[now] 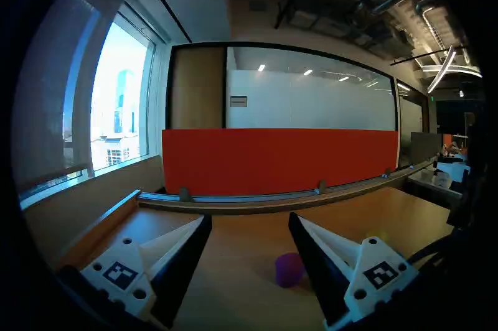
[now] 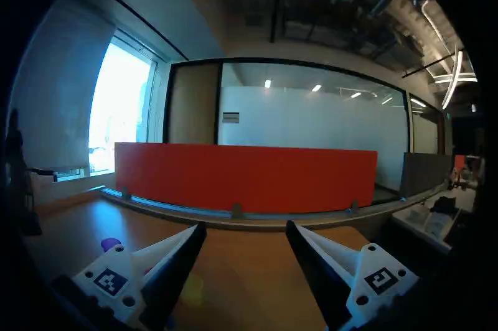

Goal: Pour water

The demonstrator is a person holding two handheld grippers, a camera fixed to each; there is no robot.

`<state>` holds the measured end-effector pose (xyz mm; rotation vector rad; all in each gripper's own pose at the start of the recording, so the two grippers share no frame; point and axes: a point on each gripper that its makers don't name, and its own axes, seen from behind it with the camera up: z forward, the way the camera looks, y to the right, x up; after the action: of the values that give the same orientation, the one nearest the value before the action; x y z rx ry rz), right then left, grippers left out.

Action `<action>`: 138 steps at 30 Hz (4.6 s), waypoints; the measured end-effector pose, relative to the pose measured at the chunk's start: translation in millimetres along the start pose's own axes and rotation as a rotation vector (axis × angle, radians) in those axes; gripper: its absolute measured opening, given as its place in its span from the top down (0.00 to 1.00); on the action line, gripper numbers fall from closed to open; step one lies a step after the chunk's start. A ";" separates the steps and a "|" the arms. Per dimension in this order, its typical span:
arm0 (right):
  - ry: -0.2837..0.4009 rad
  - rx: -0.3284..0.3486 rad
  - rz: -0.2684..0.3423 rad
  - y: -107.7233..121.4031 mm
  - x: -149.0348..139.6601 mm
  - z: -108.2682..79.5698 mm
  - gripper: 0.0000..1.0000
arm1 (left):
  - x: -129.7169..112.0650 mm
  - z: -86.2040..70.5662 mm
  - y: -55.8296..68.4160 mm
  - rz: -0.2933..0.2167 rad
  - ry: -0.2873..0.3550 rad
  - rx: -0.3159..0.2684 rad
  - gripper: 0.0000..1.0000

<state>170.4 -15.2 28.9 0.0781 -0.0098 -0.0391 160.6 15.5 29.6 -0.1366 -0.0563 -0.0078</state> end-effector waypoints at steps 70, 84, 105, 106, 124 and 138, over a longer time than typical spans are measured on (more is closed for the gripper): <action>-0.293 0.672 -0.195 -113.8 -67.6 -36.8 0.00 | -49.6 18.0 103.6 0.114 -0.197 -0.613 0.09; -0.372 0.697 -0.217 -120.4 -113.7 -33.3 0.00 | -100.0 27.9 116.0 0.123 -0.274 -0.657 0.09; -0.455 0.739 -0.258 -131.8 -176.9 -34.3 0.00 | -171.3 44.9 145.5 0.164 -0.376 -0.705 0.09; -0.458 0.740 -0.259 -132.1 -178.2 -34.2 0.00 | -173.6 45.6 146.1 0.167 -0.380 -0.705 0.09; -0.509 0.754 -0.289 -135.2 -205.1 -35.0 0.00 | -211.3 56.0 156.8 0.230 -0.438 -0.711 0.09; -0.534 0.764 -0.295 -139.7 -216.4 -32.1 0.00 | -227.7 71.7 158.9 0.230 -0.475 -0.698 0.09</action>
<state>-50.9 -143.3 -15.8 0.8314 -0.5494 -0.3505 -68.9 183.7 66.0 -0.8417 -0.5133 0.2377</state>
